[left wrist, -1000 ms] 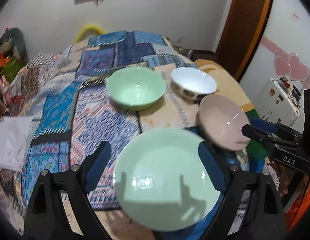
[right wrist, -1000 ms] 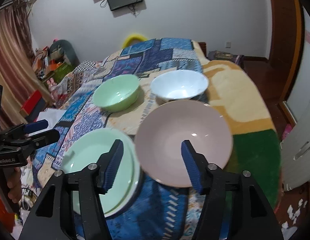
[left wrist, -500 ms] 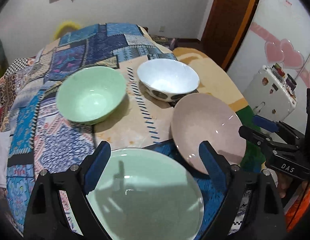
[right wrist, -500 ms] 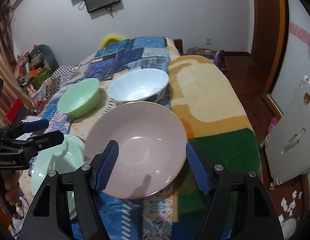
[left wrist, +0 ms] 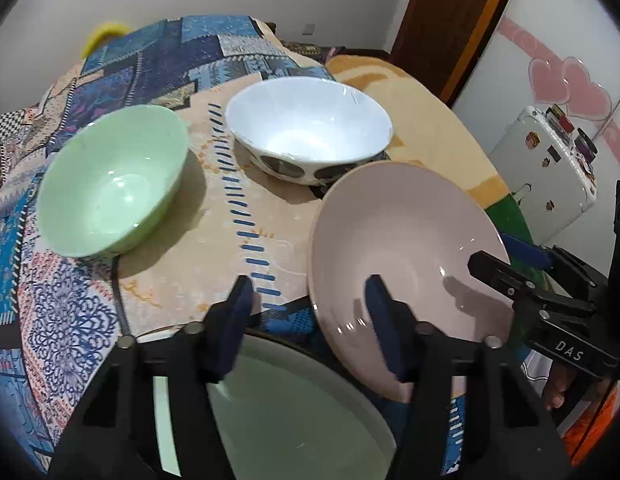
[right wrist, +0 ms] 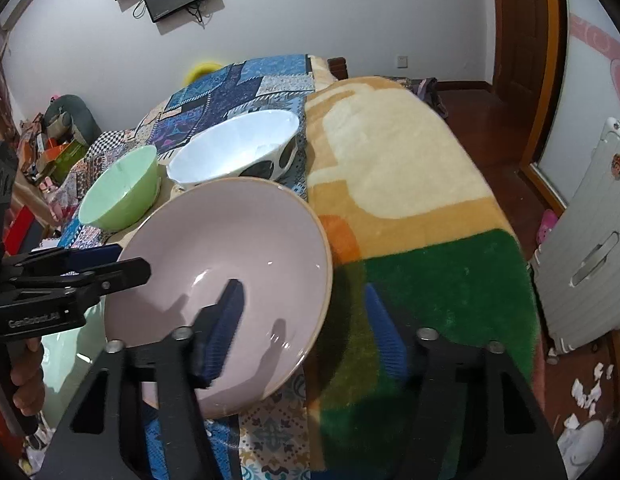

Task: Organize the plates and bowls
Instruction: 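Grasp the rim of the pale pink plate with the left gripper, then lift the pale pink plate off the cloth with the left gripper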

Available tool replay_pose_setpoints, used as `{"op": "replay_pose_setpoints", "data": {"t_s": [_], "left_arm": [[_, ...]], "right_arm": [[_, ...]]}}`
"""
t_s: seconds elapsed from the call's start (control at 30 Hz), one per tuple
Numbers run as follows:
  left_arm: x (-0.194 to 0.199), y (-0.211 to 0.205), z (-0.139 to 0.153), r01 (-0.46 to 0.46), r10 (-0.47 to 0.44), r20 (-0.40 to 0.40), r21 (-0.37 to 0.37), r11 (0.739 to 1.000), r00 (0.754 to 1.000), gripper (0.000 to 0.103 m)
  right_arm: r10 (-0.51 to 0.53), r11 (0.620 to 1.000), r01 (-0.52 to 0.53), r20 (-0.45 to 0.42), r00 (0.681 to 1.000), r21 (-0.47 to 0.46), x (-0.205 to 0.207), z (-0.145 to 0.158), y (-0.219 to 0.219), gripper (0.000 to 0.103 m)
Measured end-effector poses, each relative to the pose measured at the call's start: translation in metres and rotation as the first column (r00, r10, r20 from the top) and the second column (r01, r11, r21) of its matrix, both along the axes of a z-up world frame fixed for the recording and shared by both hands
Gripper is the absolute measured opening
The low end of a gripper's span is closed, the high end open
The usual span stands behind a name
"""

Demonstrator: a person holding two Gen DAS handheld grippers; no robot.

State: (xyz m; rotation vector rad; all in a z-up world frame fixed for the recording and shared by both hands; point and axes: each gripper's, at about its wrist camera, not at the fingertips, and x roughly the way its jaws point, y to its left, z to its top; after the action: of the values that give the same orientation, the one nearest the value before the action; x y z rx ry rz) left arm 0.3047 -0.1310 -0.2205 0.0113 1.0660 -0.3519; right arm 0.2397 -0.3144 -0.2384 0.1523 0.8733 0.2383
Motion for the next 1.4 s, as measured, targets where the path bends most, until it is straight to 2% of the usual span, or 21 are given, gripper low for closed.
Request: {"op": "replay_pose_setpoints", "data": {"t_s": [0.07,0.2,0.27,0.4,0.57,0.83,1.2,1.4], "left_arm": [[0.002,-0.002,-0.004,0.006,-0.006,-0.014,-0.007,1.000,1.000,0.044],[0.005,-0.005,-0.009,0.013,-0.014,-0.032,-0.017,1.000,0.999,0.035],[0.006,-0.007,-0.011,0.028,-0.029,-0.047,-0.021,0.999,0.998,0.030],[0.006,-0.009,-0.017,0.041,-0.045,-0.080,-0.050,0.998,0.996,0.020],[0.005,-0.013,-0.018,0.036,-0.039,-0.085,-0.033,0.999,0.996,0.019],[0.001,-0.010,-0.009,0.013,-0.017,-0.077,-0.053,0.999,0.997,0.019],[-0.023,0.004,0.027,0.009,-0.010,-0.007,-0.080,0.997,1.000,0.019],[-0.036,0.024,0.048,-0.015,0.018,0.029,-0.092,0.996,0.999,0.019]], "right_arm": [[0.014,1.000,-0.014,-0.015,1.000,0.018,0.001,-0.003,0.000,0.039],[0.025,0.999,-0.024,-0.034,0.999,0.049,0.003,-0.011,-0.001,0.032],[0.032,0.998,-0.029,-0.046,0.998,0.061,0.004,-0.014,0.000,0.025],[0.024,0.998,-0.021,-0.043,0.999,0.066,0.002,-0.015,-0.003,0.021],[0.018,0.998,-0.015,-0.046,0.999,0.068,0.002,-0.013,-0.001,0.021],[0.007,0.998,-0.005,-0.040,0.999,0.061,0.000,-0.005,0.001,0.021],[0.013,0.998,-0.014,0.028,1.000,0.056,-0.011,0.025,0.011,0.021],[0.040,0.998,-0.043,0.062,0.997,0.048,-0.018,0.040,0.030,0.021]]}}
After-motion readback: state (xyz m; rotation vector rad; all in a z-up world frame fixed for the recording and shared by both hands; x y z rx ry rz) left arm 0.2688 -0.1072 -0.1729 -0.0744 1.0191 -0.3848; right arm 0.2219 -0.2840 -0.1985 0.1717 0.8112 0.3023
